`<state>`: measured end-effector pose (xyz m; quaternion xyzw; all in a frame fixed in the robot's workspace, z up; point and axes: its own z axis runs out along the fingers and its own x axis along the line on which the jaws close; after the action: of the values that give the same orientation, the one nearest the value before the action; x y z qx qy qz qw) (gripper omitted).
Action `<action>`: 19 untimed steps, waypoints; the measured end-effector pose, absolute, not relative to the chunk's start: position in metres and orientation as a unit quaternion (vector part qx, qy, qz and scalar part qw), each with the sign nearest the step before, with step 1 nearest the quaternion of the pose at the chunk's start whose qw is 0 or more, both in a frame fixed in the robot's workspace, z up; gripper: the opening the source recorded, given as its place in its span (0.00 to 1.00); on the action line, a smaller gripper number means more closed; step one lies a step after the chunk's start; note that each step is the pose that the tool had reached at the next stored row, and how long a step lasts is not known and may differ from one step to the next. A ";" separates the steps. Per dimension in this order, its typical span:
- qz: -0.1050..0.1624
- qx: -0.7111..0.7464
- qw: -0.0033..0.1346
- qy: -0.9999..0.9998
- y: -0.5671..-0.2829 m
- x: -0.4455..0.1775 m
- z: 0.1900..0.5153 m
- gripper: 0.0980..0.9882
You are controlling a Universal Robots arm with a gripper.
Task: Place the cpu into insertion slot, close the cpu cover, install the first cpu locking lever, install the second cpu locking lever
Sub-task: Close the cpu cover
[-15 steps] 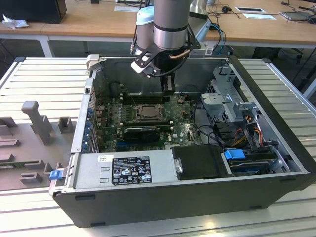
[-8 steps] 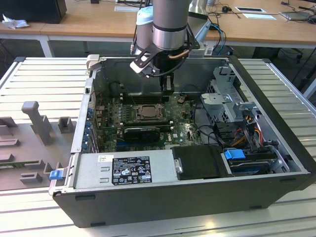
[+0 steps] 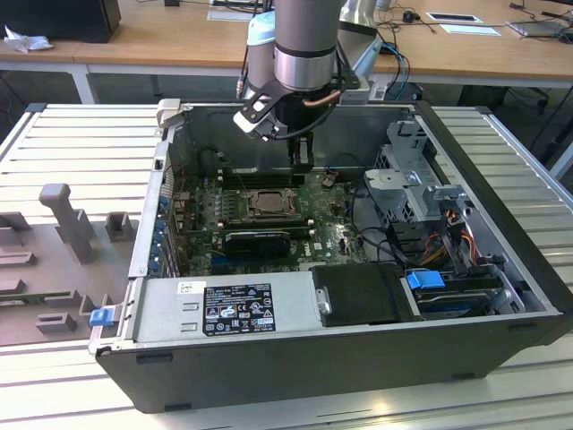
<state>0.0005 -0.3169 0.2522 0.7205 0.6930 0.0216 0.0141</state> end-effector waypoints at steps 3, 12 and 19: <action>0.022 0.720 0.014 0.693 -0.317 -0.001 0.252 0.01; 0.022 0.720 0.014 0.693 -0.317 -0.004 0.252 0.01; 0.022 0.720 0.014 0.693 -0.317 -0.009 0.252 0.01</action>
<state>-0.0094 -0.3169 0.2522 0.7205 0.6930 0.0216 0.0141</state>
